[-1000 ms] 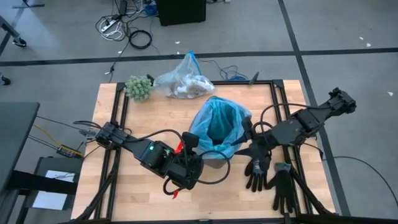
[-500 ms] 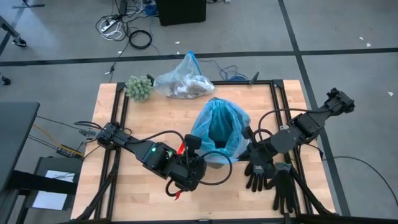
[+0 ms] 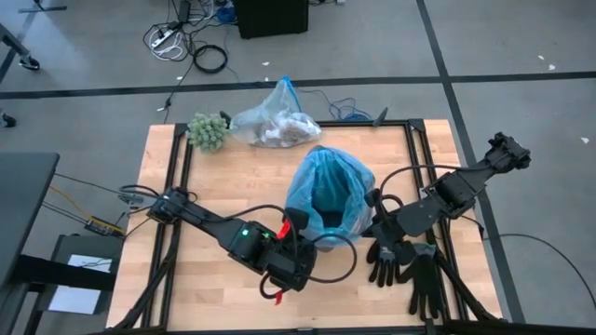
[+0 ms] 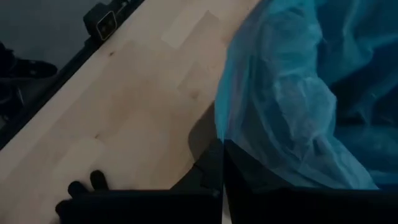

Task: Place trash/remove bag and relplace
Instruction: Insert the new blue trash bag into the trash bin

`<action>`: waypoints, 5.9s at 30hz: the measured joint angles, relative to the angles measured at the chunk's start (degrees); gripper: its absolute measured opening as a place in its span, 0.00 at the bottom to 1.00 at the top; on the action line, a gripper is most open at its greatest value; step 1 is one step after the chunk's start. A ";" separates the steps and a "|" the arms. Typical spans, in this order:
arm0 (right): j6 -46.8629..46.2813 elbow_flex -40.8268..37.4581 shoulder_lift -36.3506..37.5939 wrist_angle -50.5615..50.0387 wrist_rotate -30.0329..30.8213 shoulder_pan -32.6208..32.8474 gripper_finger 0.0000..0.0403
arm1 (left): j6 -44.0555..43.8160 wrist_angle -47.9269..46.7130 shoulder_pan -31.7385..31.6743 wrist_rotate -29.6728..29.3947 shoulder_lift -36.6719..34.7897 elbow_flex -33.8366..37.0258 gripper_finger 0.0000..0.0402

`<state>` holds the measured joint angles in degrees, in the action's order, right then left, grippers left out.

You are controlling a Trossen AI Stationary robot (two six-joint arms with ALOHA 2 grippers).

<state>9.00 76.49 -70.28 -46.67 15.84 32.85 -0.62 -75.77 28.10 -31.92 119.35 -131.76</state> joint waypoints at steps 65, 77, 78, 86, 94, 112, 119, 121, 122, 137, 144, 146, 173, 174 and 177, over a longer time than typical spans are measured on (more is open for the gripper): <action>-29.80 -4.50 19.53 -3.30 19.94 -4.64 0.41 | -34.47 -4.06 -2.22 -16.64 -6.25 -3.23 0.31; -37.64 -4.50 19.69 -2.89 12.64 -12.65 0.41 | -41.13 -3.50 -20.47 -0.07 -9.64 -3.26 0.31; -37.94 -4.50 19.69 -2.89 10.93 -13.27 0.41 | -39.85 -2.36 -22.02 2.13 -9.64 -3.26 0.31; -38.68 -4.50 19.69 -2.57 4.98 -17.30 0.41 | -30.71 3.06 -32.22 15.12 -9.40 -3.26 0.31; -41.27 -4.50 16.28 -2.51 4.87 -20.36 0.41 | -21.95 3.21 -37.81 22.94 -9.07 -3.23 0.31; -41.93 -4.50 12.57 -1.02 4.50 -22.89 0.21 | -14.30 5.55 -40.92 33.91 -8.51 -3.23 0.31; -41.30 -4.50 12.59 -1.15 4.45 -23.38 0.09 | -12.47 3.99 -41.33 33.66 -5.96 -2.89 0.31; -41.27 -4.50 12.59 -1.34 3.89 -23.38 0.05 | -11.64 3.82 -41.74 33.28 -5.22 -2.89 0.30; -41.27 -4.50 12.59 -1.53 3.84 -23.38 0.02 | -11.43 4.19 -42.03 33.01 -5.11 -2.89 0.29; -42.35 -4.49 13.58 -4.29 5.74 -23.68 0.00 | -11.41 8.55 -43.47 32.67 -3.14 -2.91 0.07; -41.35 -4.50 15.39 -5.84 9.40 -23.81 0.00 | -11.41 8.98 -43.50 33.61 -2.53 -2.90 0.05; -42.00 -4.50 15.63 -8.10 10.37 -24.55 0.00 | -11.40 9.12 -43.47 33.74 -2.56 -2.89 0.05; -27.77 -8.43 9.59 -12.15 2.03 -31.95 0.00 | -10.10 9.51 -43.32 35.49 -0.35 -2.91 0.05; -27.04 -9.30 9.59 -12.05 1.97 -31.95 0.00 | -10.09 9.51 -43.32 35.49 -0.35 -2.91 0.05; -25.13 -12.14 9.58 -9.50 1.87 -31.95 0.00 | -9.97 9.42 -43.26 35.49 -0.35 -2.91 0.05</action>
<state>-16.13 64.34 -60.70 -56.17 17.71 0.91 -10.59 -66.35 -15.16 3.57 119.00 -134.67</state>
